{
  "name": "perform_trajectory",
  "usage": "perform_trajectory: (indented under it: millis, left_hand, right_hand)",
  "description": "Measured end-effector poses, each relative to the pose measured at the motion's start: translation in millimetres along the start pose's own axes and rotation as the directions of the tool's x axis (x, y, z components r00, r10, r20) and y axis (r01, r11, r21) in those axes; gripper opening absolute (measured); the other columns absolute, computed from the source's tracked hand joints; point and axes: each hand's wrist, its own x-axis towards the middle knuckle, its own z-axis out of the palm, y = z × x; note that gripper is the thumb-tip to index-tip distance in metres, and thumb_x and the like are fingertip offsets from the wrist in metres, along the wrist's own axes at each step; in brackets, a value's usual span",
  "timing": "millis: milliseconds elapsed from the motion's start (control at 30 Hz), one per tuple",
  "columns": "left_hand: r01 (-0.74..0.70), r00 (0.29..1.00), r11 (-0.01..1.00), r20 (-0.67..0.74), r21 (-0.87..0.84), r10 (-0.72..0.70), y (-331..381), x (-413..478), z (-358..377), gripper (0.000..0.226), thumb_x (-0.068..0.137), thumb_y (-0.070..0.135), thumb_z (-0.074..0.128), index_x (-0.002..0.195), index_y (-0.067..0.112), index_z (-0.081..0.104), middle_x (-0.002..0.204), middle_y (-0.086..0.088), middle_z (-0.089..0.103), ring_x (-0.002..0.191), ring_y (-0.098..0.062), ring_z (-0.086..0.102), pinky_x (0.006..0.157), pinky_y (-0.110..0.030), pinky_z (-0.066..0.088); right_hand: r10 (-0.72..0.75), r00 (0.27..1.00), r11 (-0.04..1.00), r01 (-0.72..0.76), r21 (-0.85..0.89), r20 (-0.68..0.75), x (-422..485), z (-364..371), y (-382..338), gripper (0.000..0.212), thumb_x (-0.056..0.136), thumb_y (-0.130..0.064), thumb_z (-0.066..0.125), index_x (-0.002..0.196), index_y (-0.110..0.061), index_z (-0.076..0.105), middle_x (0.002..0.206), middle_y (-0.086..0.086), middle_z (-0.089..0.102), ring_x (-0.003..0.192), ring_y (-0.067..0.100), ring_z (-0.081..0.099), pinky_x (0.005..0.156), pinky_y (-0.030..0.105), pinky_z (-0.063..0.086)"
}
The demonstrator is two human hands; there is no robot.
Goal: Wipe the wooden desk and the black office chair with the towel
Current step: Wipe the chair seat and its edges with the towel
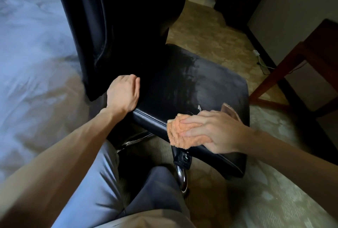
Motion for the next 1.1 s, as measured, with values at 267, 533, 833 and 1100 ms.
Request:
perform_trajectory:
  millis: [267,533,833,1100]
  left_hand:
    - [0.113,0.992,0.991,0.067,-0.071,-0.108,40,-38,19,0.043,0.096,0.024,0.049,0.130,0.001,0.060,0.143,-0.026,0.053,0.143,-0.042,0.039,0.124,-0.051,0.020]
    - [0.086,0.995,0.995,-0.036,-0.051,-0.088,42,-49,27,0.039,0.102,0.017,0.044,0.134,0.001,0.059,0.147,-0.021,0.054,0.145,-0.036,0.040,0.126,-0.049,0.016]
    - [0.016,1.000,0.999,-0.003,-0.052,-0.016,20,-33,20,0.040,0.100,0.018,0.046,0.132,-0.004,0.058,0.136,-0.027,0.060,0.135,-0.041,0.049,0.121,-0.053,0.023]
    - [0.026,0.999,1.000,-0.033,0.000,-0.026,31,-41,25,0.047,0.094,0.024,0.038,0.122,-0.006,0.061,0.117,-0.033,0.063,0.114,-0.050,0.056,0.109,-0.056,0.032]
  right_hand:
    - [0.268,0.914,0.958,-0.219,0.184,-0.305,68,-35,-26,0.070,0.085,-0.011,0.053,0.149,-0.042,0.049,0.159,-0.009,0.039,0.124,0.028,0.050,0.104,0.049,0.044]
    - [0.089,0.977,0.979,-0.122,-0.162,-0.195,32,-3,-43,0.064,0.089,-0.020,0.065,0.147,-0.039,0.047,0.156,-0.005,0.038,0.119,0.032,0.046,0.091,0.046,0.039]
    - [0.226,0.896,0.953,-0.285,-0.106,-0.381,-101,75,-45,0.054,0.076,-0.021,0.065,0.128,-0.034,0.070,0.143,-0.004,0.059,0.121,0.031,0.052,0.088,0.050,0.044]
    - [0.370,0.773,0.921,-0.379,0.092,-0.515,-161,121,-43,0.054,0.071,-0.012,0.074,0.123,-0.025,0.075,0.138,0.000,0.062,0.112,0.030,0.050,0.083,0.049,0.049]
